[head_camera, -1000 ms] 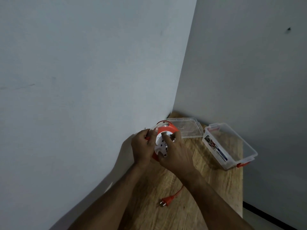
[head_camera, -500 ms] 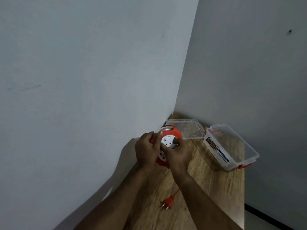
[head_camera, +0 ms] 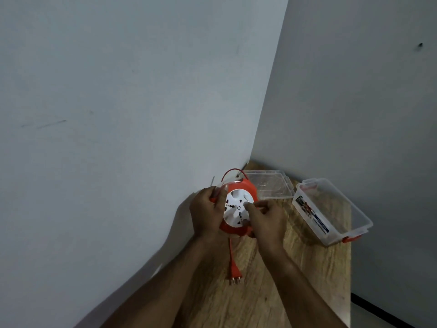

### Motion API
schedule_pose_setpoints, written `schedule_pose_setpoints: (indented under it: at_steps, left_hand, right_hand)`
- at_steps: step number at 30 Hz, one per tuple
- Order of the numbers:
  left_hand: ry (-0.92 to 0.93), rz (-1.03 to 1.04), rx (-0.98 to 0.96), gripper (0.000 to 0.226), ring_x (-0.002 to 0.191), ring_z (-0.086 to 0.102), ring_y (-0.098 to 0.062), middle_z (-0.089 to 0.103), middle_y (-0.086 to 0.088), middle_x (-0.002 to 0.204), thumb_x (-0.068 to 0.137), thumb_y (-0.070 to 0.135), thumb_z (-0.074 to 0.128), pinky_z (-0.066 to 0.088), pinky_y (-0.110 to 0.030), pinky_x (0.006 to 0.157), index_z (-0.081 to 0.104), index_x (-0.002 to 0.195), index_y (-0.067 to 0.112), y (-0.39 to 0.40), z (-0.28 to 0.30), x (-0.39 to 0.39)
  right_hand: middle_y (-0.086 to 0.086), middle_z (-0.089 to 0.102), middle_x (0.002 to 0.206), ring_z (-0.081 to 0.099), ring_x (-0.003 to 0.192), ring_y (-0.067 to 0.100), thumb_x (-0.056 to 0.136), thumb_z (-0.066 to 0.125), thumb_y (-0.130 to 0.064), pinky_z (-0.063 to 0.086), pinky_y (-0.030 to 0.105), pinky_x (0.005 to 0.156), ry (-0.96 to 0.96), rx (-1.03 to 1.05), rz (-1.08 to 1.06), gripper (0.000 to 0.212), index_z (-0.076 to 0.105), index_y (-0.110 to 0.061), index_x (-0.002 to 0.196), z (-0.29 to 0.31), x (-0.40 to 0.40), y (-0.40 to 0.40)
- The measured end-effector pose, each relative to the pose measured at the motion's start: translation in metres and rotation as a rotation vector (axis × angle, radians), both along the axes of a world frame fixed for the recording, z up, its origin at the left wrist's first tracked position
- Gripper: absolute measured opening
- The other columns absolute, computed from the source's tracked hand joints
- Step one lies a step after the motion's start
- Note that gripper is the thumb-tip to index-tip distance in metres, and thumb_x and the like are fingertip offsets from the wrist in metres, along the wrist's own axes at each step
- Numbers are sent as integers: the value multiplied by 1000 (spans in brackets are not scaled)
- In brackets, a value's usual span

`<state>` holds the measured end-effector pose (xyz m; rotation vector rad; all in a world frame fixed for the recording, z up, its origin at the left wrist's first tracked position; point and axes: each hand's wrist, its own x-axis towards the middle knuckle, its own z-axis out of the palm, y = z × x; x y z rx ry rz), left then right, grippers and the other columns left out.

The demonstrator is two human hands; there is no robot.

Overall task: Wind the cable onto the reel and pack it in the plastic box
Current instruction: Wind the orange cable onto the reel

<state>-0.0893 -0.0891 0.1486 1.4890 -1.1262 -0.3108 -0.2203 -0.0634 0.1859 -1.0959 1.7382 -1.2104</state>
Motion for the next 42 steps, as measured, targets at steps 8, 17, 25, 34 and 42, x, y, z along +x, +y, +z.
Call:
schedule_pose_setpoints:
  at_steps: [8,17,25,34,42]
  left_hand:
    - [36,-40,22,38,68,67,-4,74,8,81,91,53,63,56,-20,66,77,92,18,-6,8,-5]
    - [-41,-91,-21,37,70,66,-2,76,5,83,92,52,65,56,-21,65,75,88,17,-5,14,-4]
    - [-89,-108,27,40,77,68,-7,77,4,92,91,55,64,58,-19,70,76,97,18,-7,20,-14]
    - [-427,-193,-58,31,75,68,-16,75,-1,86,90,44,72,50,-22,67,76,93,13,-13,21,-9]
    - [-281,-216,60,37,71,66,-6,78,3,86,83,52,77,57,-24,70,79,92,16,-24,34,-2]
  right_hand:
    - [10,52,135,66,97,24,74,77,-48,59,32,66,971,-359,348,69,55,-24,135,-15,3,-9]
    - [3,52,139,58,120,25,72,89,-30,56,38,95,645,-288,340,66,63,-21,133,-21,0,-13]
    - [-6,68,100,70,92,15,66,93,-34,53,16,64,36,-203,-128,54,72,-22,114,-20,20,-8]
    - [8,62,112,64,101,24,81,79,-24,58,35,69,-1140,347,-66,65,51,-5,137,-26,25,-31]
    - [15,74,96,72,65,22,88,73,-16,55,28,48,-687,298,-50,32,62,-2,114,12,12,-7]
